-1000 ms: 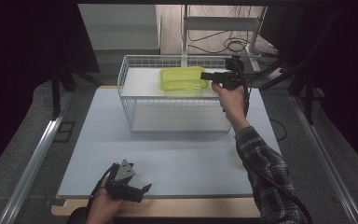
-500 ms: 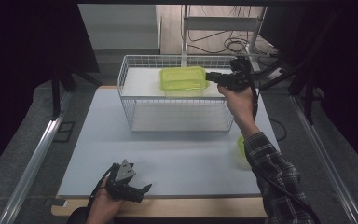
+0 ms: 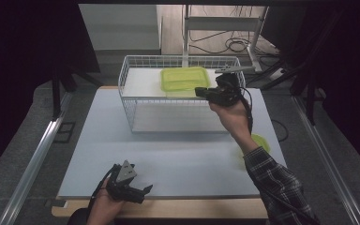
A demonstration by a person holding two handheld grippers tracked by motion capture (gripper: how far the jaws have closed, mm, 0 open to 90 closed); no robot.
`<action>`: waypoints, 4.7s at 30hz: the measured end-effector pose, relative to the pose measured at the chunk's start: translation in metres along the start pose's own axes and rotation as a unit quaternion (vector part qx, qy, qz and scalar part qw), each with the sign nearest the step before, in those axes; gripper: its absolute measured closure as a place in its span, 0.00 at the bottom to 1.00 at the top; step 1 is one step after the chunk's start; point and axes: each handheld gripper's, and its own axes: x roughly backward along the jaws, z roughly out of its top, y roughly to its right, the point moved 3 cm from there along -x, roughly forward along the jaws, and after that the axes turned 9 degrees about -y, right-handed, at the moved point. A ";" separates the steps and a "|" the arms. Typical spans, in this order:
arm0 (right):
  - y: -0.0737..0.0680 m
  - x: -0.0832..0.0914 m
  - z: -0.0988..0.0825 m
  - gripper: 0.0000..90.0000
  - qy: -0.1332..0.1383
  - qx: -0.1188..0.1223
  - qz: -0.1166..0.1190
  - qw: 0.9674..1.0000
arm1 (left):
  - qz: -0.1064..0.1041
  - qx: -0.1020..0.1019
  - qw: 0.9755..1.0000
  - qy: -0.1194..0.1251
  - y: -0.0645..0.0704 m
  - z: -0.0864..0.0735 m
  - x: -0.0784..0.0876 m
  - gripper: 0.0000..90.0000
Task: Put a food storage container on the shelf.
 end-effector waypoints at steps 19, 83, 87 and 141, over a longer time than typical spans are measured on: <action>0.002 -0.027 0.013 0.99 -0.008 -0.018 0.009 1.000 | -0.001 -0.002 1.000 -0.002 0.000 0.000 -0.001 0.02; 0.038 -0.015 0.021 0.99 -0.011 -0.033 -0.027 0.999 | 0.000 -0.016 1.000 -0.020 0.002 -0.001 -0.004 0.02; 0.034 -0.014 0.021 0.99 -0.013 -0.029 -0.028 0.999 | 0.000 -0.016 1.000 -0.021 0.002 -0.001 -0.004 0.02; 0.018 0.028 -0.158 0.27 -0.040 -0.004 -0.034 0.999 | -0.004 0.010 1.000 -0.007 0.000 0.000 -0.003 0.03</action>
